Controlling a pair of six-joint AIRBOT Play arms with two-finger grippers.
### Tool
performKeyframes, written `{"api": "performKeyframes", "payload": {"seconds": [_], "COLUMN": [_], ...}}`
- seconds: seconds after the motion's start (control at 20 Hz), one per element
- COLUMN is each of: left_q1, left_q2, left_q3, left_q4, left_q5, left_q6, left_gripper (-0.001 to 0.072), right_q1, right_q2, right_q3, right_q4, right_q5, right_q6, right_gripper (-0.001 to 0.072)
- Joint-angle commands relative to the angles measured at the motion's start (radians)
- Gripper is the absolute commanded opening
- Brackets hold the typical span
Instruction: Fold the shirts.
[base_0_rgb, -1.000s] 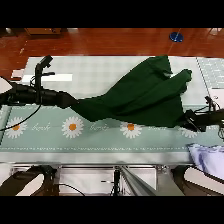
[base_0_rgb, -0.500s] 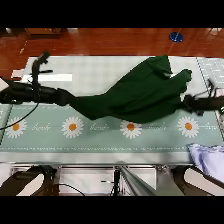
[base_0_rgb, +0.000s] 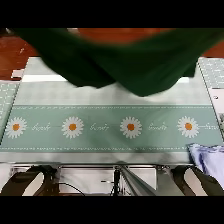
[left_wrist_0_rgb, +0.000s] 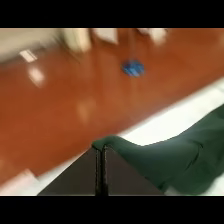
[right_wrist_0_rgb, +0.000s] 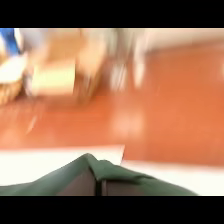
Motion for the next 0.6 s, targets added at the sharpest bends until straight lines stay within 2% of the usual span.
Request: {"api": "performKeyframes", "payload": {"seconds": [0.0,0.15,0.25,0.4,0.55], "left_q1": [0.01,0.01,0.01,0.017,0.035], "left_q2": [0.069,0.125,0.167,0.238,0.277], "left_q3": [0.277,0.392,0.422,0.424,0.424], "left_q4": [0.175,0.231,0.255,0.263,0.279], "left_q5": [0.018,-0.001,-0.082,-0.24,-0.291], "left_q6": [-0.063,-0.117,-0.19,-0.261,-0.28], "left_gripper": [0.0016,0.0015,0.0014,0.0014,0.0014], "right_q1": [0.0,0.0,0.0,0.001,0.002], "right_q2": [0.053,0.053,0.077,0.146,0.214], "right_q3": [0.286,0.448,0.482,0.481,0.481], "right_q4": [-0.158,-0.252,-0.293,-0.406,-0.537], "right_q5": [-0.037,-0.002,0.056,0.173,0.225], "right_q6": [0.168,0.268,0.319,0.342,0.361], "right_gripper": [0.0027,0.0027,0.0027,0.0027,0.0027]}}
